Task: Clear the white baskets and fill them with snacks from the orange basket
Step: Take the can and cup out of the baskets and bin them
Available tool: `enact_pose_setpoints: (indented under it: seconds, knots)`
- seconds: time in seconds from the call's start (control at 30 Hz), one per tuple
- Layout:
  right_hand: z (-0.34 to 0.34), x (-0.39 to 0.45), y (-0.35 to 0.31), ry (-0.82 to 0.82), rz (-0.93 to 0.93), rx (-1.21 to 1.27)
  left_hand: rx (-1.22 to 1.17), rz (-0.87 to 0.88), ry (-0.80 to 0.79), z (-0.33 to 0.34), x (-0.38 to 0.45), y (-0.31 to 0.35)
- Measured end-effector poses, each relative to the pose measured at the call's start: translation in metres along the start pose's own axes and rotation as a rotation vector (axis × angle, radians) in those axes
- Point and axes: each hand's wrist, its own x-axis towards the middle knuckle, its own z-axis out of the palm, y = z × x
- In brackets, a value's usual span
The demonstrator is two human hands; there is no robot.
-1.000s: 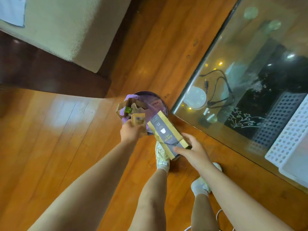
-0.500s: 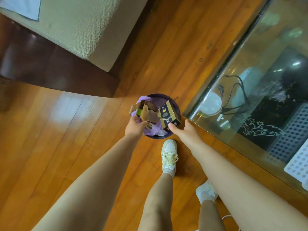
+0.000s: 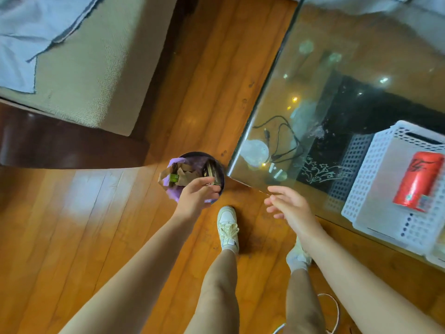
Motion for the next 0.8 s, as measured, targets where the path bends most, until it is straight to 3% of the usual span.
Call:
enact_pose_setpoints:
  seconds: [0.37,0.63,0.8]
  knots:
    - [-0.220,-0.059,0.051,0.297,-0.122,0.171,0.088,0.135,-0.171,0.217,-0.070,0.042]
    - [-0.353,-0.057,0.107,0.612,0.017,0.239,0.224,0.156,-0.240,0.390,-0.084,0.048]
    - [-0.388,-0.025,0.133,0.648,0.090,0.150,0.370,0.155,-0.165,0.446,-0.067,0.035]
